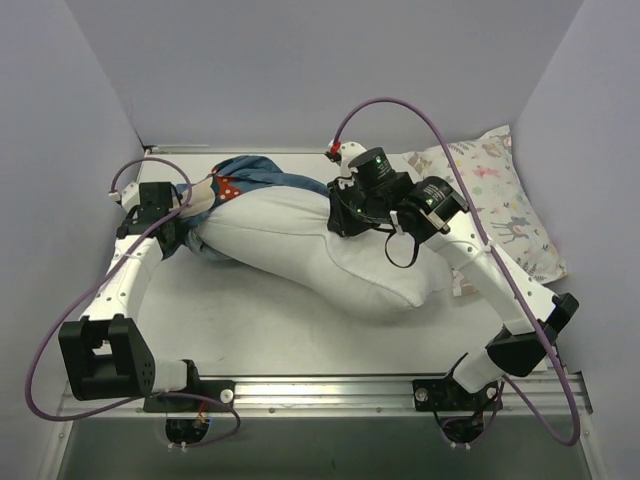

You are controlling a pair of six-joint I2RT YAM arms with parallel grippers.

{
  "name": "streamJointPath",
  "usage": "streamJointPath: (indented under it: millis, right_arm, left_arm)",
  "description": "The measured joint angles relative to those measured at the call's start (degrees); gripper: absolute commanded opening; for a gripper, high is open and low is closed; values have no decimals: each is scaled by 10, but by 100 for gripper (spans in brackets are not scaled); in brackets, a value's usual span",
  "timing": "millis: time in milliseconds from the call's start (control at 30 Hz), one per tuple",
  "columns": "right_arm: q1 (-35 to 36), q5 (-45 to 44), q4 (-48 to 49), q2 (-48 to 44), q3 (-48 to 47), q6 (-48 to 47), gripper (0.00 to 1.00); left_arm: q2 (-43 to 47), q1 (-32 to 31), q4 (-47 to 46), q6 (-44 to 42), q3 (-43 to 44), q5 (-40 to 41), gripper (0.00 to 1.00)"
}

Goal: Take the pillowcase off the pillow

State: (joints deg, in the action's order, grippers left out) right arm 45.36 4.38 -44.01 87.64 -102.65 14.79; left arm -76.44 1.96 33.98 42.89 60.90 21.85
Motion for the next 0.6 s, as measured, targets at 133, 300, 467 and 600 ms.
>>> streamJointPath:
  millis: [133, 300, 467, 600]
  right_arm:
    - [-15, 19, 7, -1, 2, 0, 0]
    - [-16, 28, 14, -3, 3, 0, 0]
    - [-20, 28, 14, -30, 11, -1, 0]
    - [-40, 4, 8, -88, 20, -11, 3]
  left_arm:
    - [-35, 34, -3, 2, 7, -47, 0]
    - [-87, 47, -5, 2, 43, -73, 0]
    - [-134, 53, -8, 2, 66, -72, 0]
    - [-165, 70, -11, 2, 64, -44, 0]
